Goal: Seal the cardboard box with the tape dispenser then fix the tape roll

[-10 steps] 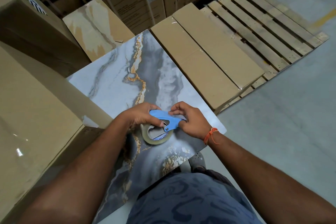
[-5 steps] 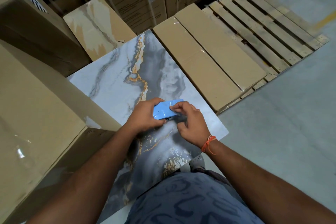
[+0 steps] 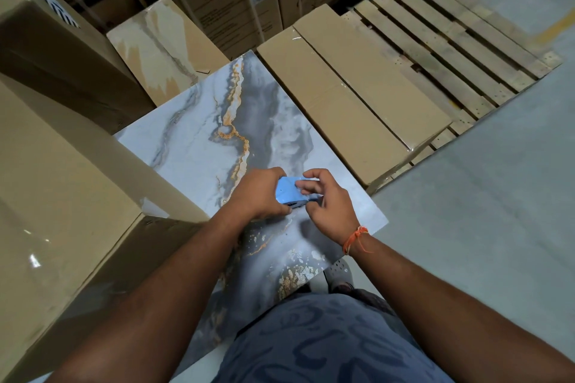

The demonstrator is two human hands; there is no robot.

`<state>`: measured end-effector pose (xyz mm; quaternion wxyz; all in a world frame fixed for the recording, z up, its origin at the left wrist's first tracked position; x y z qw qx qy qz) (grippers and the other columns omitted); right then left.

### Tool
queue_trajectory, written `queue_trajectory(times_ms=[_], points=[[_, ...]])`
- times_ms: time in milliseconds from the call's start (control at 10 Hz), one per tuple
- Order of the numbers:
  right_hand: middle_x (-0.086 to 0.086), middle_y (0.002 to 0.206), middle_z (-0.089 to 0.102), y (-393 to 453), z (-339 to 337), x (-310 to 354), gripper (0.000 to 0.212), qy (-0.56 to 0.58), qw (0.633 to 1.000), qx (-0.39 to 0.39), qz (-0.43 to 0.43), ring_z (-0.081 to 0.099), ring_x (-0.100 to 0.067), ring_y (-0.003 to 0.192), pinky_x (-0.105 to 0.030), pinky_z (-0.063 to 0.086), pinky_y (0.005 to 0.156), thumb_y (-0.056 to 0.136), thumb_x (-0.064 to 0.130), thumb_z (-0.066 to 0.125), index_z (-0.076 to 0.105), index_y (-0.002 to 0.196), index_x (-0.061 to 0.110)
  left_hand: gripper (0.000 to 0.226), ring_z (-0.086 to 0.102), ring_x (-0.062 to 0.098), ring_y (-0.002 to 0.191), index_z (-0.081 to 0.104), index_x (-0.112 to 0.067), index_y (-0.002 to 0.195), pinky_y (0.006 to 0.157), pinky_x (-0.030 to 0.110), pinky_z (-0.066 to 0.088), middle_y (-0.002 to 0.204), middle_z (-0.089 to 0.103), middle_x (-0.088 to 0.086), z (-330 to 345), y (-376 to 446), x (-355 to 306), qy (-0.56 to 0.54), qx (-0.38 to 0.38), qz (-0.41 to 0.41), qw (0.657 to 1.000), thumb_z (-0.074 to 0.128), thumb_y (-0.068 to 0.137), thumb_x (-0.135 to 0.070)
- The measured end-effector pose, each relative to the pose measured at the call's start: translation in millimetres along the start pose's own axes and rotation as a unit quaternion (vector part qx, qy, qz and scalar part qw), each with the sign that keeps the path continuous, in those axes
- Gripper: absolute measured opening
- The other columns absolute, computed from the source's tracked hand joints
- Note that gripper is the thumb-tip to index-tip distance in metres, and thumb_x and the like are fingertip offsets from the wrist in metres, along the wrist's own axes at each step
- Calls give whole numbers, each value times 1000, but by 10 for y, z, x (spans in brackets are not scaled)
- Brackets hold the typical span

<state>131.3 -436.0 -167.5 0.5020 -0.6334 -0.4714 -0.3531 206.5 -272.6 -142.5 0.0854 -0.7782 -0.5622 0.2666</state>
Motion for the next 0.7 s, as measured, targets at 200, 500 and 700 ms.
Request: queue_trajectory(times_ms=[200,500,700], points=[[-6,120,72,-19,-2,-40,57,21,1000,-5,-2,68,-13,110,-26,55,95,77,-10,53,52,127,17,66,65,24,97,65,-20,122,75,31,51,109,72,4,28,-38,-16,-15,-11,-20,1000,88,67,-47],[-5,119,71,25,-5,-47,57,21,1000,5,-14,68,-14,107,-8,48,78,76,-11,54,54,126,17,69,67,21,92,65,-24,118,79,35,58,105,72,-1,-18,-125,-45,-51,-30,-34,998,86,63,-59],[1,119,71,84,-92,-57,56,13,999,-18,-48,66,-10,110,-7,46,74,73,-10,53,56,123,17,73,67,22,108,65,-22,130,89,35,54,119,72,0,-36,-208,-32,-85,-92,-77,989,72,73,-68]])
Point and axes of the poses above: each hand's wrist, its own y-axis towards the middle knuckle, its own z-axis out of the palm, x = y × z, the point moved 1 cm from there along y, towards the middle knuckle
